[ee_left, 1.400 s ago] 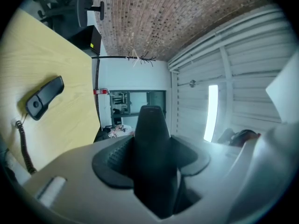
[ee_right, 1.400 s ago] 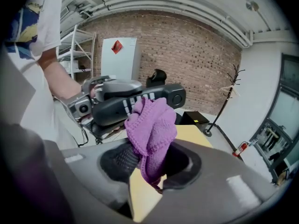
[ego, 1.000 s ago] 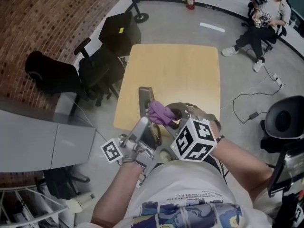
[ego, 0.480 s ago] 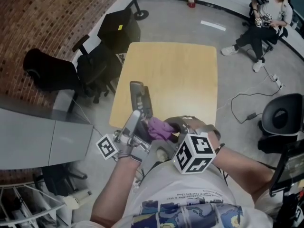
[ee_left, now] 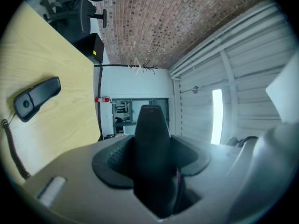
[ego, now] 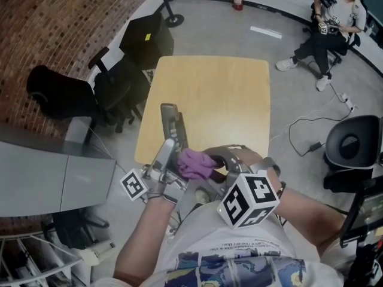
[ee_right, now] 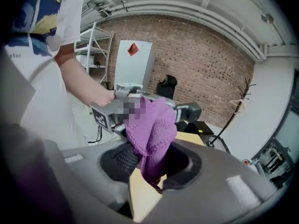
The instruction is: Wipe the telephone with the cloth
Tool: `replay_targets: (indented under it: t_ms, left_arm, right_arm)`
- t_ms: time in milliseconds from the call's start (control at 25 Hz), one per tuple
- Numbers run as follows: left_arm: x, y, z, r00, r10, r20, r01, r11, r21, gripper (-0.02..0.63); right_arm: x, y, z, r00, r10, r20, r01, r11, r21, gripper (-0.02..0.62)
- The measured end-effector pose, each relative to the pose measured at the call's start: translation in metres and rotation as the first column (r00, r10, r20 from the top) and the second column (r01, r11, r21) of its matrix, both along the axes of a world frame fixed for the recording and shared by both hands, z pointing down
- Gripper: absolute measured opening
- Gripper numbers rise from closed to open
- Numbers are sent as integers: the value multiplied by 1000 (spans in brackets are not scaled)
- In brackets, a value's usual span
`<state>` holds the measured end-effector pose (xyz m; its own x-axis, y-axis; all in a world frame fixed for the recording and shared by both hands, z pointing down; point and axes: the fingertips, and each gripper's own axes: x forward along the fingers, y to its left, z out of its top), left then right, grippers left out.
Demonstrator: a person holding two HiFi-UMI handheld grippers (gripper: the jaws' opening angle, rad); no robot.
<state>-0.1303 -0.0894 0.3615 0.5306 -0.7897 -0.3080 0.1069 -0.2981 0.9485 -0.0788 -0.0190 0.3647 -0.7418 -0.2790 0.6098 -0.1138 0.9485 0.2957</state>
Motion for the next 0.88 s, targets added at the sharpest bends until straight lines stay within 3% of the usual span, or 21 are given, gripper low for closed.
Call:
replay_targets:
  t_ms: [280, 680, 880]
  left_arm:
    - [4, -3, 1, 1000, -3, -4, 3, 1000, -15, 255]
    - [-5, -10, -2, 999, -31, -39, 31, 999, -25, 255]
    - [-16, -15, 10, 996, -72, 43, 74, 996, -47, 255]
  right_arm:
    - [-11, 16, 9, 997, -70, -35, 71, 997, 13, 123]
    - [13, -1, 61, 993, -54, -103, 47, 996, -73, 122]
    - [32, -23, 86, 992, 10, -127, -25, 993, -118, 123]
